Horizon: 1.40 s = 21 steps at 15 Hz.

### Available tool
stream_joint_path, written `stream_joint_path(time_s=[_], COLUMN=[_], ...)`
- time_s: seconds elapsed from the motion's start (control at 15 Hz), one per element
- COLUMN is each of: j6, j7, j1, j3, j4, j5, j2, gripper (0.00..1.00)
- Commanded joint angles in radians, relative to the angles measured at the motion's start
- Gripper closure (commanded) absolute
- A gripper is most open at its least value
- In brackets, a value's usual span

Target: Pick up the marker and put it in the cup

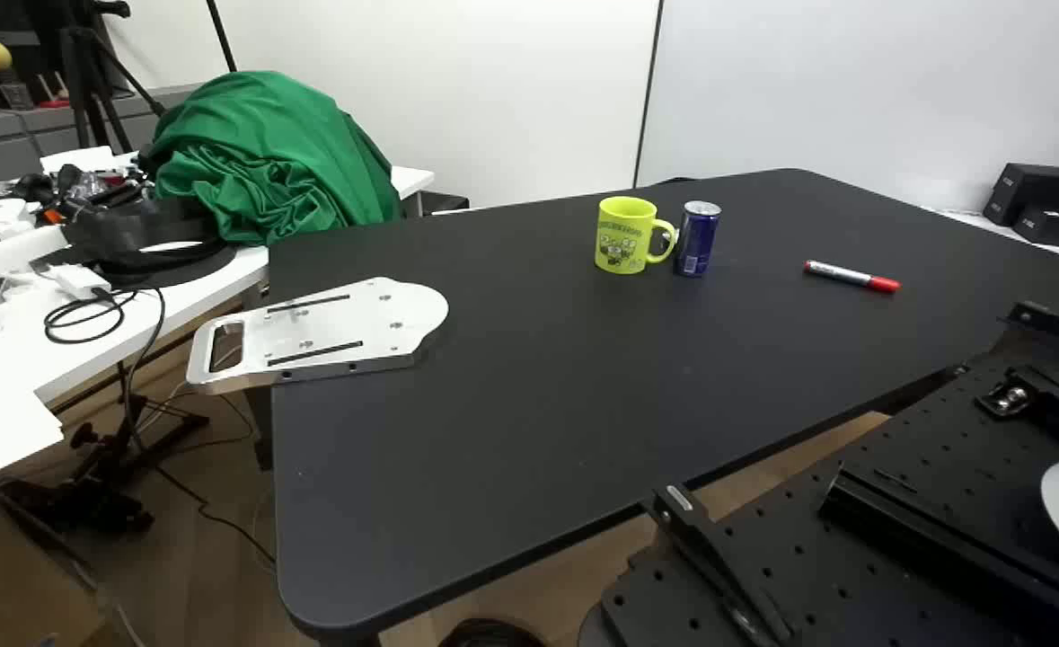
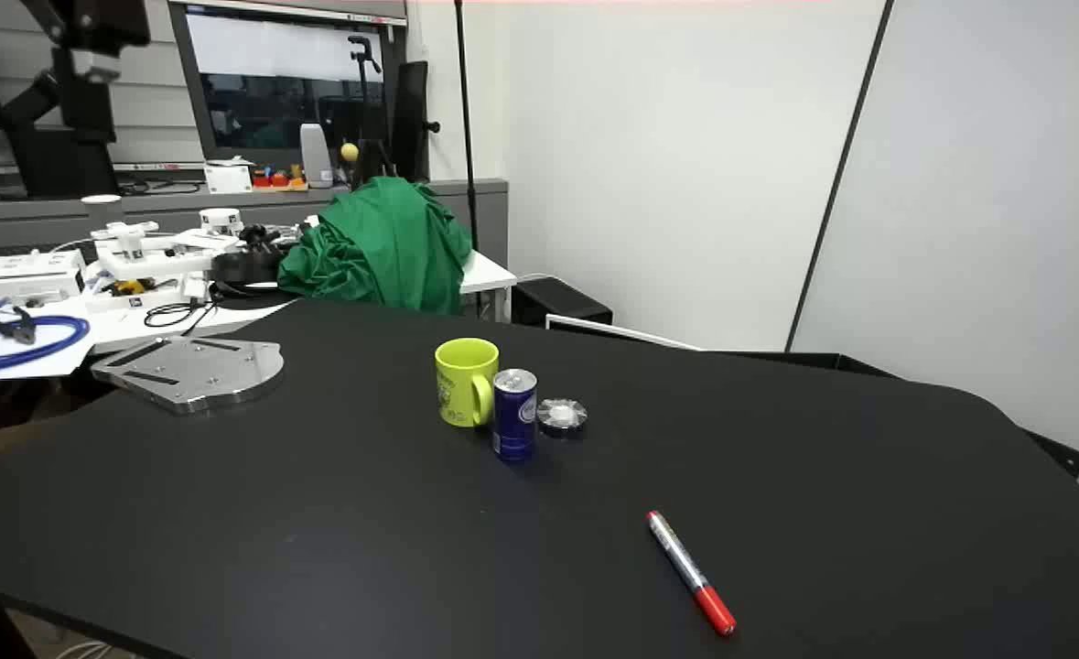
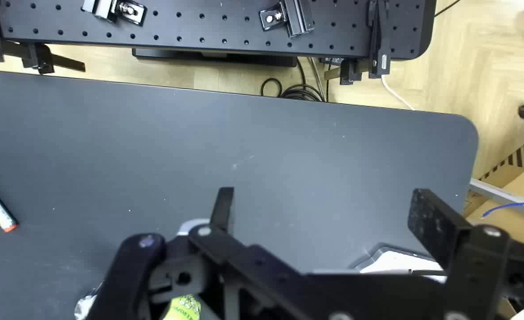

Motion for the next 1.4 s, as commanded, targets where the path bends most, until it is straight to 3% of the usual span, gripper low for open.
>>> stream_joint_path(time_s=[0.0,0.87,1.33], j6=[-0.002,-0.002,-0.068], j7=[-0.003,-0.003,-0.425], j1=[-0.006,-0.006,-0.059], j3=[0.004,0.004,-0.167], j4=[0.002,0.002,0.117], j5=[0.003,0.003,-0.311], j2=[0.001,0.0,0.04], gripper=[0.0,0.0,0.0])
